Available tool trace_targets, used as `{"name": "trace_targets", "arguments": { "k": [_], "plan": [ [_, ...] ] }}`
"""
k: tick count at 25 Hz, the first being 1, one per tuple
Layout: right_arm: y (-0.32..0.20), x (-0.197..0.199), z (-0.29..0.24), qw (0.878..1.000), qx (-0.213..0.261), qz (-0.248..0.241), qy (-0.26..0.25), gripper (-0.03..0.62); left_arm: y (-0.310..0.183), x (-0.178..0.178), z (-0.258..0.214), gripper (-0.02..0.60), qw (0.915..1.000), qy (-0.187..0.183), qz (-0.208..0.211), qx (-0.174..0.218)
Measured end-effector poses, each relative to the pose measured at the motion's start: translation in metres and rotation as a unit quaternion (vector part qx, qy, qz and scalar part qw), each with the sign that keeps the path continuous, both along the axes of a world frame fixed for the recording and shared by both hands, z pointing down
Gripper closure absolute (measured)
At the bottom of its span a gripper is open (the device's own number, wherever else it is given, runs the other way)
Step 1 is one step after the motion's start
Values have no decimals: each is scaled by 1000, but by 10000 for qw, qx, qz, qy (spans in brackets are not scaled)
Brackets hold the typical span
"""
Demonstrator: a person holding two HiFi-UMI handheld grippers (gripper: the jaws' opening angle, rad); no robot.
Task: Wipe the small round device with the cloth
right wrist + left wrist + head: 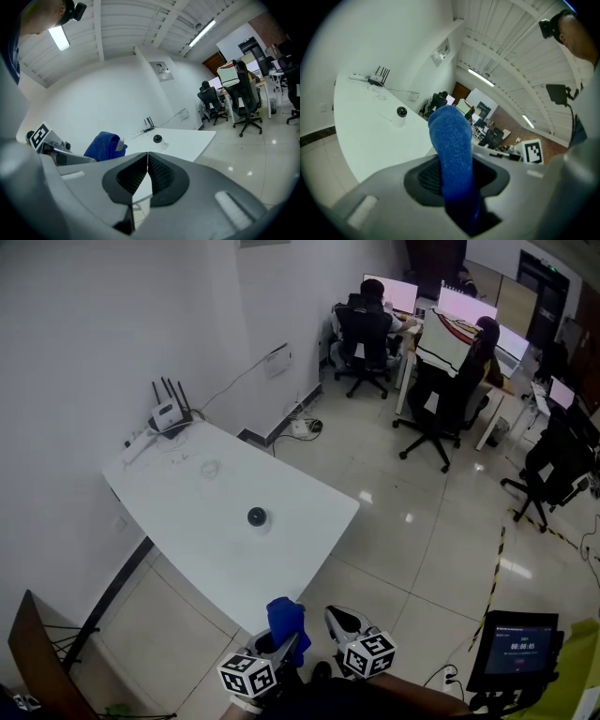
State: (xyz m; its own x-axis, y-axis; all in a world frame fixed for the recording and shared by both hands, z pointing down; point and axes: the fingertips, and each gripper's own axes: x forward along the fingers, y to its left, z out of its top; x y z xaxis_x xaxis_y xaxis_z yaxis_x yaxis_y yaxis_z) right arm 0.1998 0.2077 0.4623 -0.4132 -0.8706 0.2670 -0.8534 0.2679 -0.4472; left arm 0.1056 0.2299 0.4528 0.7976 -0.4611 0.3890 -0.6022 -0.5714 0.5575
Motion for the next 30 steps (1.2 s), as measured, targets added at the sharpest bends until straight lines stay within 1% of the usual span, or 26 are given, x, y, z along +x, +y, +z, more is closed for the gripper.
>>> {"name": "trace_targets", "arguments": {
  "k": [7,11,15,21,25,26,28,30],
  "plan": [
    [-31,-8,-13,9997,227,47,97,582,-34,-5,-7,433,9999,82,103,89],
    [-49,-23,-9,9999,146,-11,84,582,-51,-13,-5,433,9998,143,156,44],
    [-69,-44,-5,9999,76,-97,87,582,-72,-35,1,433,9998,165,89,-54],
    [-109,-73,-17,9992,161,-212,-299,582,-106,-56,3,433,9991,350,201,-125],
    [-131,-93,-21,9974,115,-507,-506,579,-131,-67,2,433,9983,477,295,-127],
    [-137,-99,-22,9962,85,-635,-593,569,-137,-70,2,433,9981,509,340,-119],
    [-149,-111,-25,9936,45,-855,-738,493,-150,-76,2,433,9974,563,432,-112],
    [-157,-118,-30,9914,39,-984,-864,439,-159,-80,2,433,9967,613,510,-123]
  ]
}}
